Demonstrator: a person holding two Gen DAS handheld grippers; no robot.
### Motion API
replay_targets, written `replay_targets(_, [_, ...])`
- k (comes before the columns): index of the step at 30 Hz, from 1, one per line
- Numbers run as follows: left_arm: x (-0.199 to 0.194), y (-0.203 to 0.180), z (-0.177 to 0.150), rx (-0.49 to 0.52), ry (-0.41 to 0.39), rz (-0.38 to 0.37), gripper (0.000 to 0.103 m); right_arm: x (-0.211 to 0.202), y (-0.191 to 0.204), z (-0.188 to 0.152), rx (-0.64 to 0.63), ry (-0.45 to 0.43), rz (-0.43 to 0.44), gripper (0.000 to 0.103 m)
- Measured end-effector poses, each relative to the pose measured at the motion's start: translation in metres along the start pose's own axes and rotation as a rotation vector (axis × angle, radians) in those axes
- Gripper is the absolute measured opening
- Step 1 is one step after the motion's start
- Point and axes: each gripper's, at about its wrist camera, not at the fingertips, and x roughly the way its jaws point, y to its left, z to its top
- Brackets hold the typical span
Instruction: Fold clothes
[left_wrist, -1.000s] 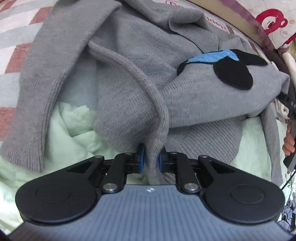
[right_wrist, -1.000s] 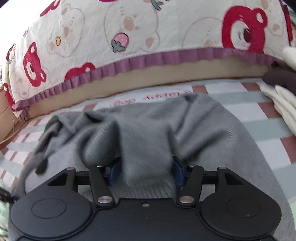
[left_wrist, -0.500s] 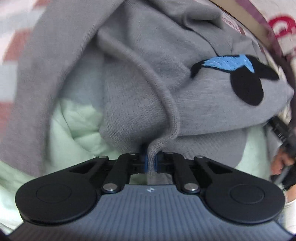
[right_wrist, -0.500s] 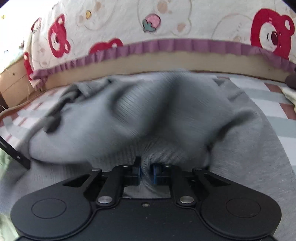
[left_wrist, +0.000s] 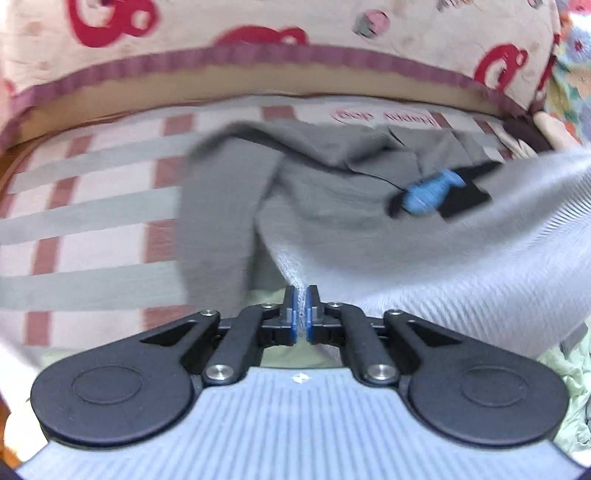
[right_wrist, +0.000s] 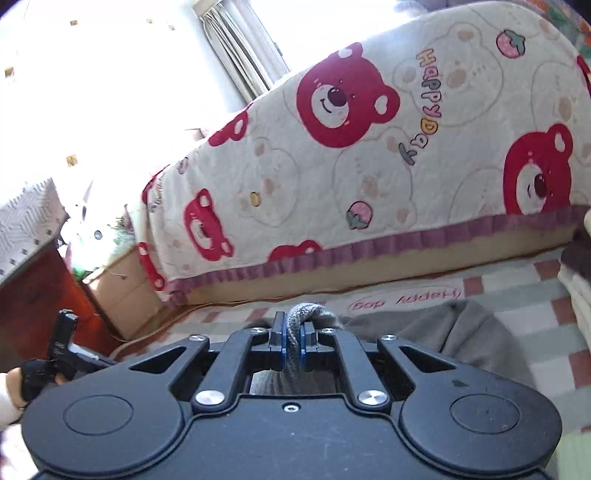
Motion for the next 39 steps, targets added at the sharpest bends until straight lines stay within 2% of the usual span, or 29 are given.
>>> replay_targets(2, [-0.004, 0.003, -0.006, 0.018, 0.029, 0.029, 0.000, -0.007, -0.001, -0.015, 0.075, 0.101, 0.038, 0.009])
replay_targets(4, [-0.003, 0.004, -0.014, 0.039, 0.066, 0.058, 0.000, -0.011, -0.004, -0.046, 0.141, 0.227, 0.046, 0.009])
replay_targets(6, [-0.003, 0.004, -0.021, 0.060, 0.102, 0.087, 0.000, -0.003, -0.007, -0.092, 0.176, 0.406, -0.040, 0.009])
replay_targets(8, [0.008, 0.003, -0.026, 0.060, 0.130, 0.085, 0.001, 0.006, -0.010, -0.137, 0.164, 0.575, -0.209, 0.009])
replay_targets(9, [0.015, 0.002, -0.028, 0.056, 0.142, 0.079, 0.004, 0.010, -0.011, -0.154, 0.137, 0.632, -0.263, 0.010])
replay_targets(12, [0.040, -0.006, -0.022, 0.023, 0.157, 0.036, 0.006, 0.013, -0.014, -0.175, 0.136, 0.687, -0.272, 0.014])
replay_targets(14, [0.055, -0.011, -0.012, 0.005, 0.153, 0.021, 0.012, 0.010, -0.017, -0.162, 0.166, 0.639, -0.216, 0.021])
replay_targets(15, [0.064, -0.015, -0.007, -0.001, 0.151, 0.020, 0.019, 0.008, -0.018, -0.155, 0.181, 0.611, -0.191, 0.030])
replay_targets(18, [0.086, -0.025, 0.007, -0.005, 0.140, 0.021, 0.027, -0.003, -0.030, -0.124, 0.245, 0.469, -0.149, 0.046])
replay_targets(21, [0.103, -0.039, 0.013, 0.024, 0.095, 0.012, 0.027, -0.006, -0.048, -0.108, 0.349, 0.365, -0.122, 0.047])
replay_targets(24, [0.110, -0.040, 0.014, 0.033, 0.044, -0.024, 0.028, 0.004, -0.057, -0.112, 0.361, 0.338, -0.159, 0.047])
replay_targets(28, [0.119, -0.037, 0.017, 0.012, 0.001, -0.020, 0.035, 0.033, -0.061, -0.117, 0.253, 0.373, -0.275, 0.047])
replay_targets(31, [0.125, -0.040, 0.029, 0.010, -0.044, -0.016, 0.041, 0.057, -0.055, -0.097, 0.101, 0.335, -0.306, 0.048])
replay_targets(33, [0.132, -0.042, 0.043, -0.017, -0.086, -0.037, 0.042, 0.078, -0.050, -0.068, 0.028, 0.286, -0.266, 0.048])
replay_targets(35, [0.145, -0.045, 0.063, -0.040, -0.127, -0.057, 0.042, 0.105, -0.048, -0.035, -0.016, 0.253, -0.189, 0.048])
replay_targets(37, [0.161, -0.051, 0.085, -0.051, -0.163, -0.071, 0.043, 0.142, -0.051, -0.008, -0.088, 0.259, -0.129, 0.048])
replay_targets(39, [0.183, -0.061, 0.107, -0.021, -0.177, -0.070, 0.046, 0.185, -0.056, 0.011, -0.181, 0.307, -0.128, 0.047])
